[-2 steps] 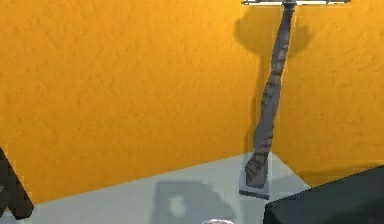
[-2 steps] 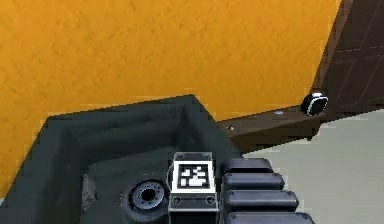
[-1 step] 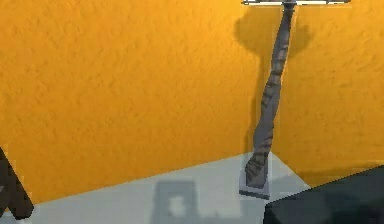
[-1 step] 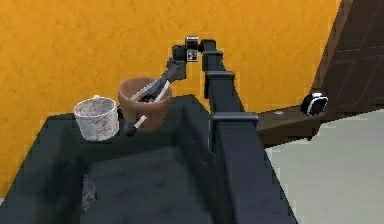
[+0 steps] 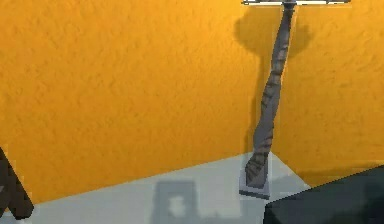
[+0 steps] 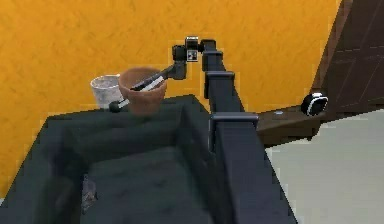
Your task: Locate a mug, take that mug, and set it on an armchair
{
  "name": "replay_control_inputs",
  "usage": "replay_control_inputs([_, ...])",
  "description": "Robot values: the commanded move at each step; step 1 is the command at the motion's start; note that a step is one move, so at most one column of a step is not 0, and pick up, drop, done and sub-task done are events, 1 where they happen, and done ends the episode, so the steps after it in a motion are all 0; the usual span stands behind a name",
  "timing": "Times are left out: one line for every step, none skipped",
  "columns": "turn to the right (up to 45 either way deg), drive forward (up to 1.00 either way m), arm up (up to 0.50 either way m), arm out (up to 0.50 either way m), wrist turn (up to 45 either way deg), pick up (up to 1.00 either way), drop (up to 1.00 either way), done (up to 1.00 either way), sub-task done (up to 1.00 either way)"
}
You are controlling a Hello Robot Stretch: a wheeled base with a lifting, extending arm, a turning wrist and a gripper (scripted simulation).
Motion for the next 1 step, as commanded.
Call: replay_control_inputs([0.0, 0.0, -0.36, 0.0, 0.0, 0.0, 0.0, 0.0, 0.0])
